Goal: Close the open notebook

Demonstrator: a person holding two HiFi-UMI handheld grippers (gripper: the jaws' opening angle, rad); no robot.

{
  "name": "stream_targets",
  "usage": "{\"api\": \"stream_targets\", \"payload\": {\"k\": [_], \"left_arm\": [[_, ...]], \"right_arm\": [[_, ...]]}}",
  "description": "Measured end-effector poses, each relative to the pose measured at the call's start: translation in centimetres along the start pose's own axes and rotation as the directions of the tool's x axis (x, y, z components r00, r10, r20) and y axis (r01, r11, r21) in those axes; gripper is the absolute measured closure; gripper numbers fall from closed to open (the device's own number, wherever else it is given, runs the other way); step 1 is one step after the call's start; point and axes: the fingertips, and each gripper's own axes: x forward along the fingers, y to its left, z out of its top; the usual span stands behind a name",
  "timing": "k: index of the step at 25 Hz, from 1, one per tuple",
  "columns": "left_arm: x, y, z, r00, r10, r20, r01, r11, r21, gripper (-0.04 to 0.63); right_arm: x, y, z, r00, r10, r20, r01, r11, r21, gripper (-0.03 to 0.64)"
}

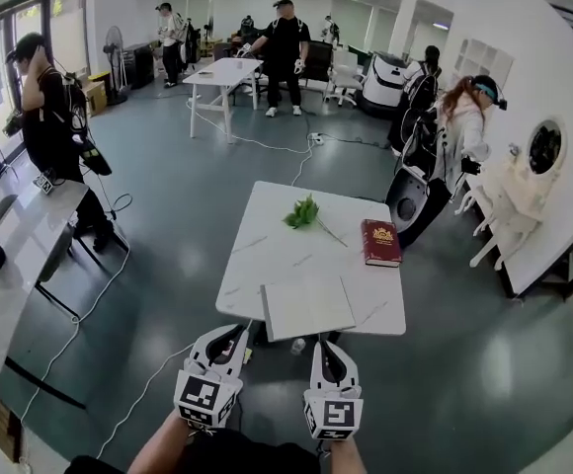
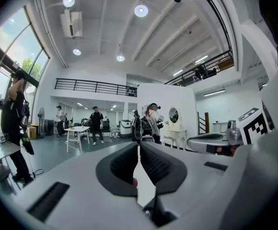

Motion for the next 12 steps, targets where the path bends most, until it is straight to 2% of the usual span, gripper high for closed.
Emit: {"api": "stream_targets", "payload": {"k": [6, 12], "left_arm": [[5.4, 4.3, -1.3, 0.995, -0.095, -0.015, 0.095, 0.995, -0.023, 0.561], [8.8, 7.4, -2.9, 0.98, -0.192, -0.047, 0.191, 0.981, -0.035, 0.561]], "right_arm": [[5.5, -0.1, -0.5, 0.995, -0.087, -0.038, 0.087, 0.996, -0.013, 0.6], [9.3, 0.4, -1.4, 0.982, -0.167, -0.086, 0.165, 0.986, -0.024, 0.6]]}}
